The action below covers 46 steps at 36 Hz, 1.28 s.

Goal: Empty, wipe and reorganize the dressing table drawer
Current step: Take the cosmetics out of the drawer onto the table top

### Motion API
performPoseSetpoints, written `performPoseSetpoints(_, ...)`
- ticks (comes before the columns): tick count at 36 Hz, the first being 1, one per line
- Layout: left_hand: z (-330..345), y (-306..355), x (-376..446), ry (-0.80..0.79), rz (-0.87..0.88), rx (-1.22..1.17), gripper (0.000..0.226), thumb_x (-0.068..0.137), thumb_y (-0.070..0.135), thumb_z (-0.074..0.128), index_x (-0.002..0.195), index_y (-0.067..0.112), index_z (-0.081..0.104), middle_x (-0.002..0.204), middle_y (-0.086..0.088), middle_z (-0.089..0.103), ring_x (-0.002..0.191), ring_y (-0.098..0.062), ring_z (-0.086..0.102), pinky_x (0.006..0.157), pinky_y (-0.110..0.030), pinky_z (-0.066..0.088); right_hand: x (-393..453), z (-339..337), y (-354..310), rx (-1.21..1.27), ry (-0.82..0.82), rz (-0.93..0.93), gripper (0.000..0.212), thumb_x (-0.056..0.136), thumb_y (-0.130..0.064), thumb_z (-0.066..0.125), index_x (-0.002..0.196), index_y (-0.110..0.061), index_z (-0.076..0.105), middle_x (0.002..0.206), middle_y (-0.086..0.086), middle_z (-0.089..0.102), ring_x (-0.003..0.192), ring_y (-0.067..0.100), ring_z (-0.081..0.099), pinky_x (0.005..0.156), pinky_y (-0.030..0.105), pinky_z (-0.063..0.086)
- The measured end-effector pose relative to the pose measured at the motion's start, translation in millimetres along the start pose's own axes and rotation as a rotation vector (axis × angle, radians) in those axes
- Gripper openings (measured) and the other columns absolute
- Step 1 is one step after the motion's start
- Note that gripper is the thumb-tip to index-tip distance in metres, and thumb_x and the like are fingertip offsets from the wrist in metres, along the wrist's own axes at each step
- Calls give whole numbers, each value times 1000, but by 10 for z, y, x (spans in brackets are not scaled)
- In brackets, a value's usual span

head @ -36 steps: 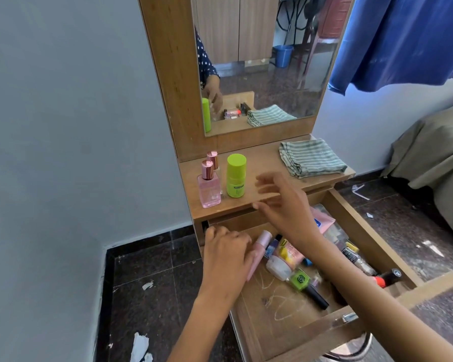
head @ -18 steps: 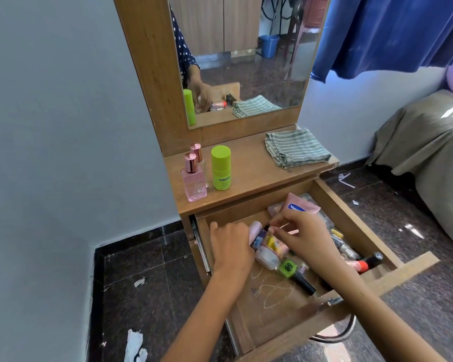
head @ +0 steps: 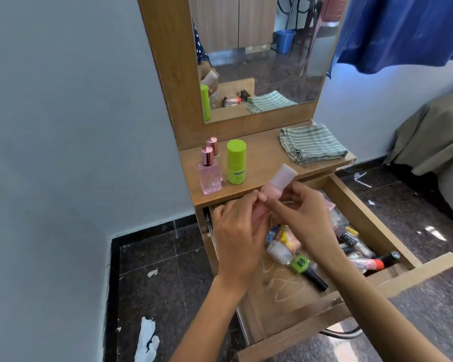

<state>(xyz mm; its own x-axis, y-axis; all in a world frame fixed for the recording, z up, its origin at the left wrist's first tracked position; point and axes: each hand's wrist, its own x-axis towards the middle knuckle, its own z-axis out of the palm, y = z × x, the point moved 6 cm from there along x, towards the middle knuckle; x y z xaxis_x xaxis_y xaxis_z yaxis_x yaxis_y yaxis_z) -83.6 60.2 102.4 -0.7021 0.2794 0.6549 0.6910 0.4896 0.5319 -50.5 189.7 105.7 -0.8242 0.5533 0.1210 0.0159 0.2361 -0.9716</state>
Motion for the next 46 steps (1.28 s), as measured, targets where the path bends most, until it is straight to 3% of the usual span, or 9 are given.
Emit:
performPoseSetpoints(4,125,-75,29,-132,102,127,45,92,33,59,130,10,55,130,-3,60,121,-16,53,98,-33,36,138,-42,-168,-170,94,-152,17,78,-25,78,87,-14,68,76,-7,71,70,-1,65,61,16,51)
performPoseSetpoints(8,286,-192,1,-290,94,354,60,96,46,34,145,10,36,152,-8,32,143,-21,24,117,-46,13,344,16,-269,-349,137,-257,19,81,-23,73,95,-15,64,86,-7,69,78,5,64,70,27,53)
performPoseSetpoints(13,432,-294,-57,-388,93,499,71,92,54,26,141,4,40,151,-14,32,142,-26,26,115,-46,6,592,198,-261,-576,144,-348,15,84,-22,67,94,-13,59,91,0,67,82,16,60,68,28,40)
performPoseSetpoints(19,455,-316,-69,-401,75,539,73,88,53,29,139,2,43,149,-16,35,139,-26,31,113,-45,11,685,316,-225,-496,123,-346,21,88,-23,65,107,-13,63,100,1,68,90,15,61,75,23,39)
performPoseSetpoints(23,468,-335,-81,-383,103,548,81,81,52,62,140,1,41,150,-17,33,139,-27,30,112,-44,9,694,334,-203,-424,121,-336,23,86,-21,70,106,-11,64,100,1,69,91,13,62,78,21,43)
performPoseSetpoints(26,462,-327,-82,-377,110,557,86,76,51,70,140,1,42,149,-17,34,139,-27,31,112,-44,8,708,327,-168,-413,115,-314,27,84,-20,72,109,-12,64,103,2,69,95,13,62,86,29,50)
performPoseSetpoints(29,461,-339,-80,-377,109,574,85,76,51,70,140,3,42,150,-16,34,140,-26,30,113,-45,10,707,302,-144,-411,93,-290,32,82,-18,73,112,-11,64,107,2,68,99,13,62,89,35,52)
performPoseSetpoints(41,445,-346,-61,-381,135,529,78,82,47,63,141,2,41,151,-15,32,141,-25,27,113,-47,5,312,-125,112,-455,-34,-184,24,79,-8,74,102,-14,70,90,-6,69,83,-3,63,73,6,49)
performPoseSetpoints(46,453,-177,-64,-347,198,398,54,92,36,47,137,7,47,149,-13,37,141,-25,29,115,-43,10,218,-205,259,-548,-109,-165,20,80,-11,74,99,-18,71,93,-7,70,87,1,65,79,5,46)
